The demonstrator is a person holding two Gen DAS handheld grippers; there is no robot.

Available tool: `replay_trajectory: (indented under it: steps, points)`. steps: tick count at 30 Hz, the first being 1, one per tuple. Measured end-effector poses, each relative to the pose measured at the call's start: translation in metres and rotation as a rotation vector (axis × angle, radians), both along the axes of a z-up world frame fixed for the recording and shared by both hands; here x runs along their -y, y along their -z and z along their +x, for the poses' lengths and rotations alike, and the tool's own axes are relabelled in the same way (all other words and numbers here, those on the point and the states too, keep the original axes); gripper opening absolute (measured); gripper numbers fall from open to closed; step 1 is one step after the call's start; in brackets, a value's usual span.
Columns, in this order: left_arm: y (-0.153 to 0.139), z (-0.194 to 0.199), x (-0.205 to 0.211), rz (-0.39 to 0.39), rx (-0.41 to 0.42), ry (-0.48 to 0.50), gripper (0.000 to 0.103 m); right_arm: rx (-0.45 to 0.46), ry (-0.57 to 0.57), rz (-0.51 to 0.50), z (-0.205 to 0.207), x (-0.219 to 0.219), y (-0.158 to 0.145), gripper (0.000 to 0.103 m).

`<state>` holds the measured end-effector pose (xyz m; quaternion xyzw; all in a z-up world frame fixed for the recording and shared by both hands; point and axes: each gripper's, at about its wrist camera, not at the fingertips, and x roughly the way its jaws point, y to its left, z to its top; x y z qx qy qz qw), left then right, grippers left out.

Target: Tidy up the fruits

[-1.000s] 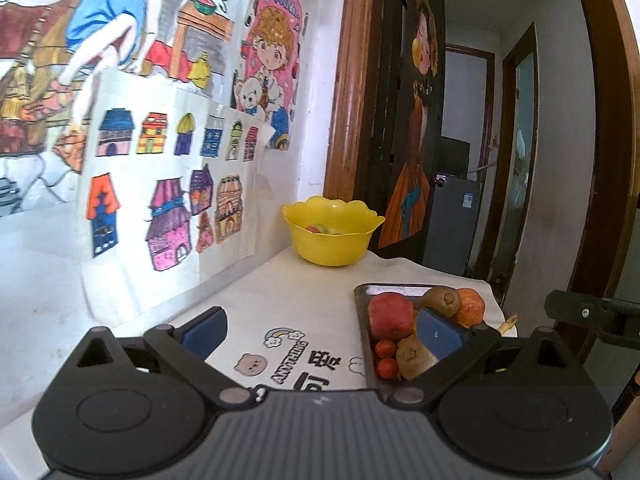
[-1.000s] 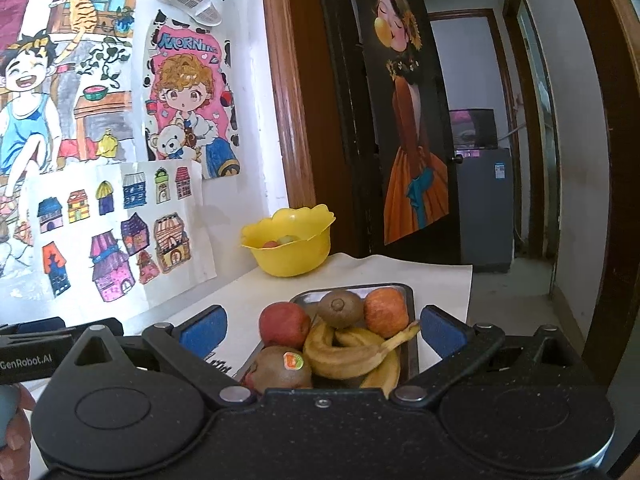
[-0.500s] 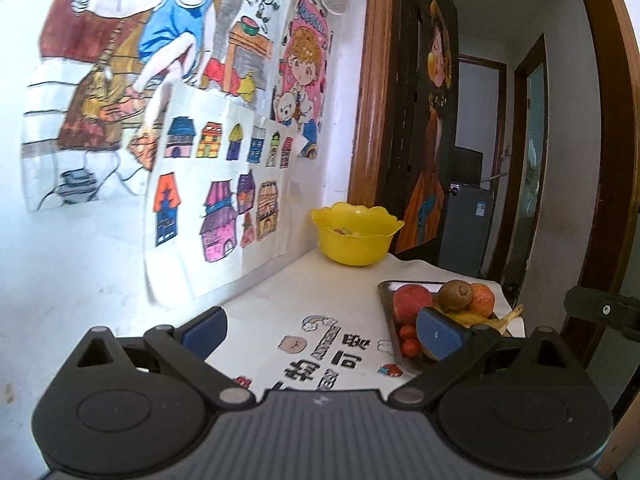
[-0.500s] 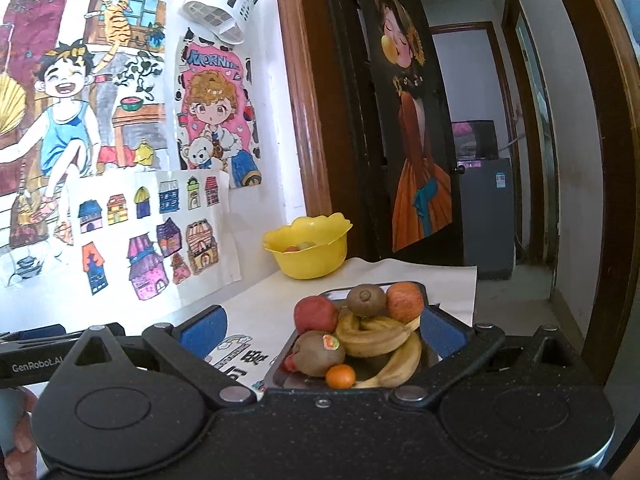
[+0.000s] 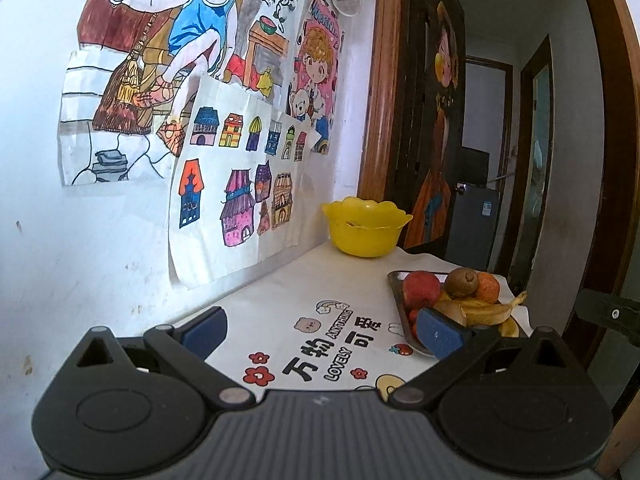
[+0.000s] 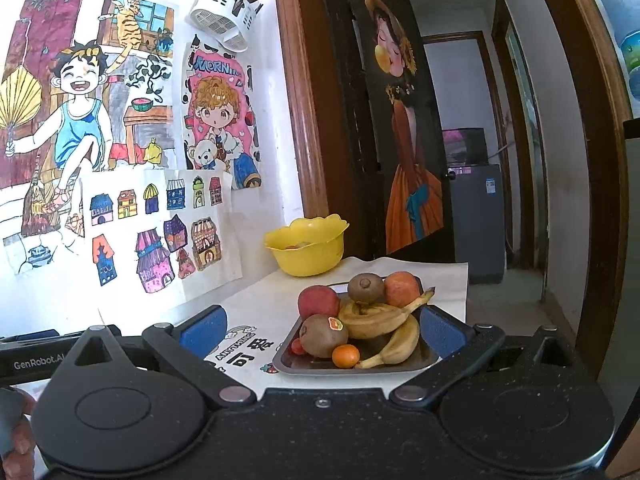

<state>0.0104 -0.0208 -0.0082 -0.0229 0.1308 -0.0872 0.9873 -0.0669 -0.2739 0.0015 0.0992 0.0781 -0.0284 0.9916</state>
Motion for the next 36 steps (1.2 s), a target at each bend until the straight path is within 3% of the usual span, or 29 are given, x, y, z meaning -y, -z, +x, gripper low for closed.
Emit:
replay_trajectory:
  steps: [12, 24, 29, 36]
  points:
    - [0.019, 0.002, 0.001, 0.024, -0.015, -0.018, 0.103, 0.001, -0.003, -0.012, 0.0, -0.015, 0.024, 0.102]
    - [0.038, 0.015, -0.007, 0.058, -0.018, -0.01, 0.103, -0.012, 0.029, 0.047, 0.014, -0.026, 0.04, 0.102]
    - [0.05, 0.02, -0.014, 0.051, -0.014, 0.0, 0.103, -0.017, 0.101, -0.009, 0.021, -0.04, 0.054, 0.102]
    - [0.065, 0.024, -0.02, 0.019, -0.031, -0.015, 0.103, -0.032, 0.121, -0.027, 0.028, -0.041, 0.067, 0.102]
